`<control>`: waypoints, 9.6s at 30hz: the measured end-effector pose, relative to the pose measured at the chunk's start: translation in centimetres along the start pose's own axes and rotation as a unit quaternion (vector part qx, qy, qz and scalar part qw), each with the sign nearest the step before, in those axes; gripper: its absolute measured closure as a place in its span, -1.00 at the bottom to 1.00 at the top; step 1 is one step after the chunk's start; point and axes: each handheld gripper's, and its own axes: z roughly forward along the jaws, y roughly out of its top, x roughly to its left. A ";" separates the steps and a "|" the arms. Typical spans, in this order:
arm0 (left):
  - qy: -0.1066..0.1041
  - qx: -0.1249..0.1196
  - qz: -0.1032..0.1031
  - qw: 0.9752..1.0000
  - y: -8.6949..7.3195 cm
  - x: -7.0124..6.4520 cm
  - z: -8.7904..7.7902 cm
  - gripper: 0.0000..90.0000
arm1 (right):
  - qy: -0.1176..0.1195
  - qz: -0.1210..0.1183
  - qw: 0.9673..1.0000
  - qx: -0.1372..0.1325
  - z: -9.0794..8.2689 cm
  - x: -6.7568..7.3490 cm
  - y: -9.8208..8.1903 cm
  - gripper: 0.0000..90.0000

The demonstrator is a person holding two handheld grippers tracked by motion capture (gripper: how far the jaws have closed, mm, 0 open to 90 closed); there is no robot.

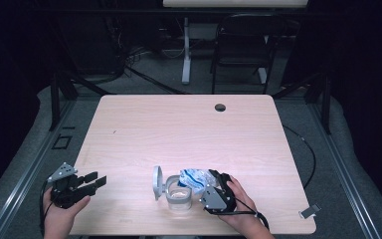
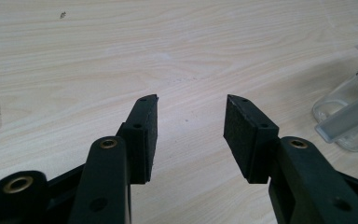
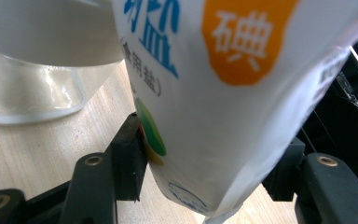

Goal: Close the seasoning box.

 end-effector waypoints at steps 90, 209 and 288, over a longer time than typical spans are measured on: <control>0.002 0.004 -0.009 1.000 -0.3 0.4 0.1 0.23 | -0.072 -0.188 0.979 0.027 0.4 -0.1 1.3 -0.03; 0.000 -0.002 -0.015 1.000 -0.3 0.8 -0.1 0.22 | -0.117 -0.368 0.915 0.112 -0.5 -0.5 4.2 0.03; 0.003 -0.003 -0.024 1.000 -0.5 1.2 -0.2 0.22 | -0.120 -0.395 0.904 0.110 -0.2 -0.6 4.5 0.04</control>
